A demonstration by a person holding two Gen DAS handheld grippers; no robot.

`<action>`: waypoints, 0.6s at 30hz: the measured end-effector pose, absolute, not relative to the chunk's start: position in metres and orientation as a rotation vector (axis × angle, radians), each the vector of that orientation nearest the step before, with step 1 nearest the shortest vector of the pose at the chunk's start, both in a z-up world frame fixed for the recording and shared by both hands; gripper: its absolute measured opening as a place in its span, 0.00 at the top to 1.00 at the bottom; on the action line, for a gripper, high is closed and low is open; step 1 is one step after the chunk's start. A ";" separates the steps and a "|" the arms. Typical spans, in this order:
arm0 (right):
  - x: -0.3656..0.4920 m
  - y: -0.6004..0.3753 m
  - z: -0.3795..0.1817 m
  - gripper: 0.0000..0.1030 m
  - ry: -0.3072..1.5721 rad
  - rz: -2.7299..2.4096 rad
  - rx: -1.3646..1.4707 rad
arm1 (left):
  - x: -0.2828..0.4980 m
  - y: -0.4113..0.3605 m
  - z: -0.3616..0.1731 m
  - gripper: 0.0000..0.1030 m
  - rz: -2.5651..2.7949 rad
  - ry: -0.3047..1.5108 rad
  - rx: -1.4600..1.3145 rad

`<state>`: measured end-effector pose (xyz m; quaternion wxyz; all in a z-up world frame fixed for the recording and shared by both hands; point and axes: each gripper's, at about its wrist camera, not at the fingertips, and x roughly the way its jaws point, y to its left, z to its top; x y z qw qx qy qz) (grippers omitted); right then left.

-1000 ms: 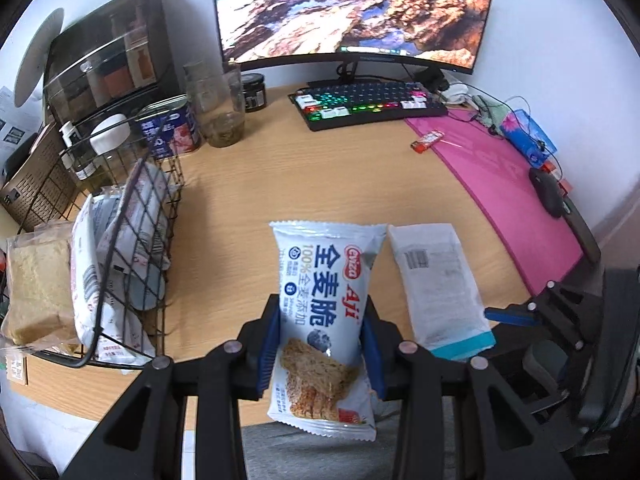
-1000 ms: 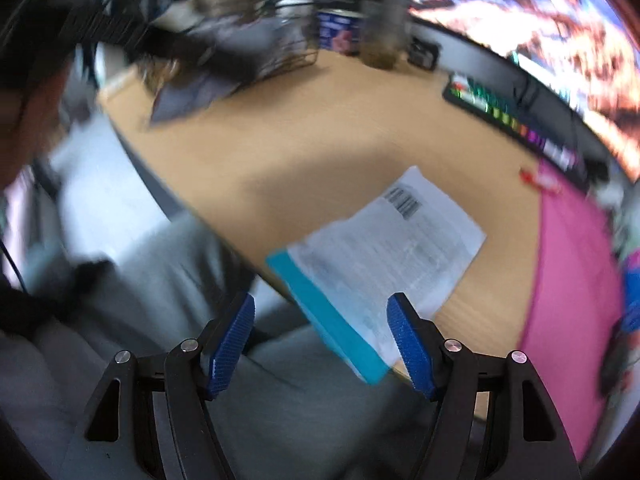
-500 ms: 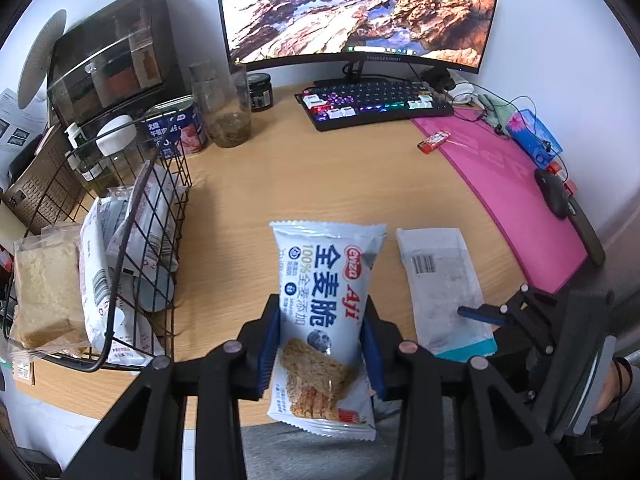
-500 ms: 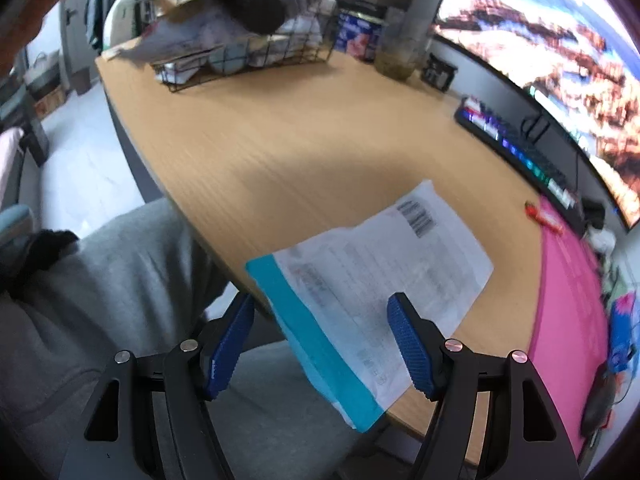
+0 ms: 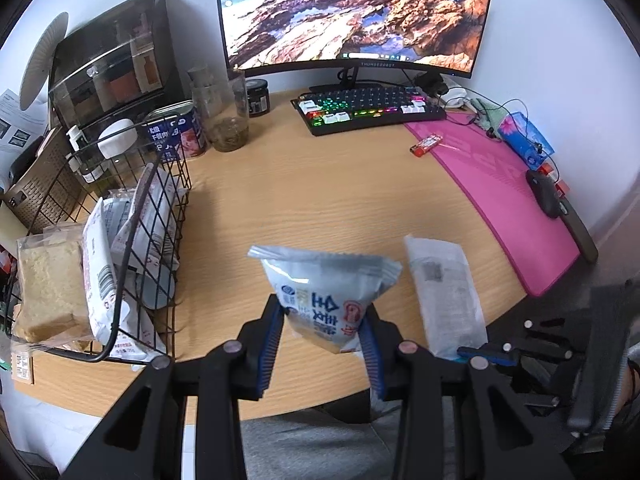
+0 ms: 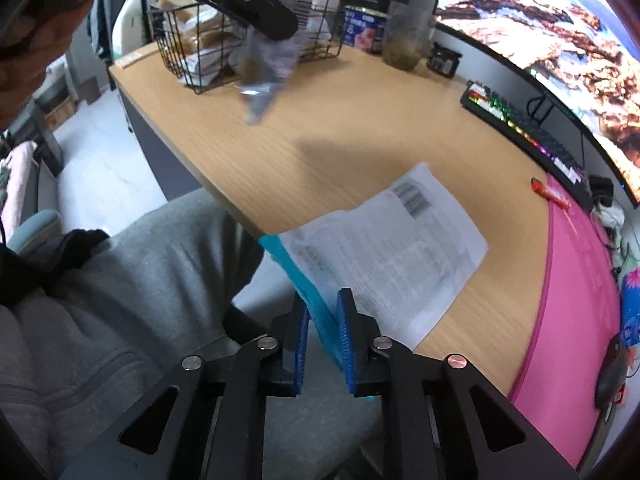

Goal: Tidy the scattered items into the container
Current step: 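Hold the biscuit packet in the left gripper while the right grasps the white envelope, then carry the biscuit packet and envelope over the wire basket and open both grippers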

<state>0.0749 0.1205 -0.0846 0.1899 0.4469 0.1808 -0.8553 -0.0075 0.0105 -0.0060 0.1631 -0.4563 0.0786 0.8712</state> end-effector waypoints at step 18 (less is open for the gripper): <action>0.075 0.130 -0.002 0.96 0.462 -2.639 0.961 | -0.009 -0.013 0.014 0.60 2.546 0.163 -1.235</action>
